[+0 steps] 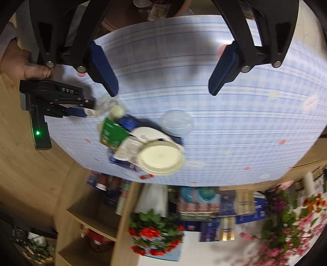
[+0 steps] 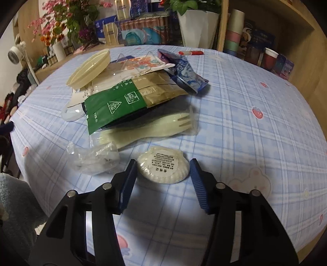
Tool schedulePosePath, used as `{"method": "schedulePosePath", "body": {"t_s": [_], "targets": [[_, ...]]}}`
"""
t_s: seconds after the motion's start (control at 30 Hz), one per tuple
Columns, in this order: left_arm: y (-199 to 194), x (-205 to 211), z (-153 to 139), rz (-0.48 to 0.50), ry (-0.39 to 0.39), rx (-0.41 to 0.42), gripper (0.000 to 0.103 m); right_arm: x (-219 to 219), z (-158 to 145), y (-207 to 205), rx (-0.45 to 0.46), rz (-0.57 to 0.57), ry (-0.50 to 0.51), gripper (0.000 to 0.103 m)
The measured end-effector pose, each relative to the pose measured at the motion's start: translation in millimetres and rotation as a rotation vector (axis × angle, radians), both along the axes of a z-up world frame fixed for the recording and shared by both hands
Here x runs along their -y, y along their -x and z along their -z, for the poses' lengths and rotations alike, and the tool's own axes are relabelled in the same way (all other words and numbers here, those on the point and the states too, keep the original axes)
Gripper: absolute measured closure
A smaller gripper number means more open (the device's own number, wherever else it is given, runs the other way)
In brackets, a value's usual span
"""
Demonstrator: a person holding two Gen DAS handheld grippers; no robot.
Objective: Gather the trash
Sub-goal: 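Grasp the round white packet with the right tool while the left tool grasps the clear plastic wrapper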
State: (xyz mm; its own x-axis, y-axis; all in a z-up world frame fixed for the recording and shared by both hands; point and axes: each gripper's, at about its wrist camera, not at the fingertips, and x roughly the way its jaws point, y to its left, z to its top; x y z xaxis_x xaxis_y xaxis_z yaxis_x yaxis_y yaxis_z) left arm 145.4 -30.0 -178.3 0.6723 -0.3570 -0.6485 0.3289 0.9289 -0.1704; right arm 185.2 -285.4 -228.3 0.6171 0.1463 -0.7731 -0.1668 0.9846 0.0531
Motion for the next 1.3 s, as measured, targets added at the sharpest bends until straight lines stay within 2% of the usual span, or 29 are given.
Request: {"method": "schedulePosePath", "body": {"t_s": [0.2, 0.27, 0.57, 0.7, 0.73, 0.83, 1.07, 1.3], "targets": [[-11.1, 52.0, 11.1, 0.163, -0.006, -0.031, 0.036, 19.6, -7.2, 14.8, 0.03, 0.046, -0.06, 0.049], [-18.0, 70.5, 16.1, 0.201, -0.01, -0.047, 0.039, 25.7, -10.4, 19.6, 0.039, 0.058, -0.076, 0.049], [-45.1, 110.6, 35.4, 0.231, -0.039, -0.113, 0.053, 39.8, -19.4, 32.1, 0.061, 0.08, -0.121, 0.049], [-44.4, 111.6, 40.6, 0.237, -0.043, -0.131, 0.074, 41.5, -21.8, 37.4, 0.067, 0.084, -0.129, 0.049], [-42.0, 111.8, 40.0, 0.243, -0.054, -0.127, 0.082, 41.1, -22.4, 38.8, 0.068, 0.085, -0.131, 0.049], [-36.7, 107.7, 36.5, 0.252, -0.044, -0.129, 0.091, 40.0, -25.5, 43.9, 0.074, 0.085, -0.136, 0.049], [-18.9, 81.4, 8.2, 0.216, -0.004, -0.081, 0.092, 31.1, -37.1, 56.6, 0.093, 0.071, -0.141, 0.049], [12.5, 30.0, -30.7, 0.13, 0.065, -0.022, 0.092, 15.0, -52.0, 73.4, 0.113, 0.046, -0.14, 0.049]]}}
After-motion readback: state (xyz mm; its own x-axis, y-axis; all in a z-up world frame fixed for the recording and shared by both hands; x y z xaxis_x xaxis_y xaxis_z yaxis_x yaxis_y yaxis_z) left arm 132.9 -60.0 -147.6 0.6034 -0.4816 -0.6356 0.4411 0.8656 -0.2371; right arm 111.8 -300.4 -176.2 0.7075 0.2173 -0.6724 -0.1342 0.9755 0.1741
